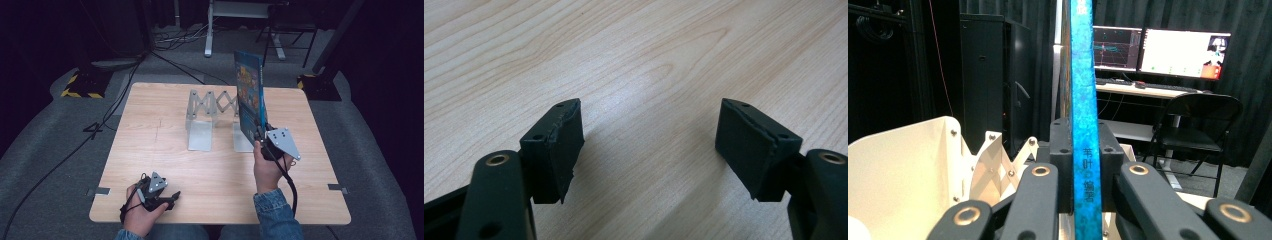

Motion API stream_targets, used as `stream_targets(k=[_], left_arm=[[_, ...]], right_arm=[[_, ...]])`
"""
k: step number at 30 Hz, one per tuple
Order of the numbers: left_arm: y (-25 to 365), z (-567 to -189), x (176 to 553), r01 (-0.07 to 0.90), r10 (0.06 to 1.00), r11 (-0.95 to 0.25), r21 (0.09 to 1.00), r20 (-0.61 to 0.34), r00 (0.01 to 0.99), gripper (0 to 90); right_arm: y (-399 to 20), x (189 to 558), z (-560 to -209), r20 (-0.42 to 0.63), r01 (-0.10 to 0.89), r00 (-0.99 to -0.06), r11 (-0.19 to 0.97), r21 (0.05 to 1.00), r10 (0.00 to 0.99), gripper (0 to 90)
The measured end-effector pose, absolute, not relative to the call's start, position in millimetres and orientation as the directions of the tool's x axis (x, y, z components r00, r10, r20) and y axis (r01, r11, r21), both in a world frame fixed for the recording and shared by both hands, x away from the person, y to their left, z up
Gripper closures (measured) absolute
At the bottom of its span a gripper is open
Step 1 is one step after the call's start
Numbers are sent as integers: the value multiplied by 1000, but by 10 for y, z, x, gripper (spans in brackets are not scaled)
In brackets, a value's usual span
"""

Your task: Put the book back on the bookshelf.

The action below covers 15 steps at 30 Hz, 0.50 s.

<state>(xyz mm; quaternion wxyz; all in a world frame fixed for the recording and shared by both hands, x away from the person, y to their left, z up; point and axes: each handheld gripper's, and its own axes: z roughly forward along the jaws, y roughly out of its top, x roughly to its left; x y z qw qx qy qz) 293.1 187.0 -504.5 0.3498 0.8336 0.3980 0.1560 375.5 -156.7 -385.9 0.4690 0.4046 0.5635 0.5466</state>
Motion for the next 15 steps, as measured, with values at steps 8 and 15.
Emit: stream_targets(k=[8,15], left_arm=[[1862,-5041,2944,555,771,-443,704,-17,637,269],[1851,-5044,2953,554,772,-441,706,-16,635,266]], right_arm=[[-1578,3730,-3995,-91,-53,-236,81,995,967,831],[-1578,3714,-4167,-81,-11,-242,80,997,967,827]])
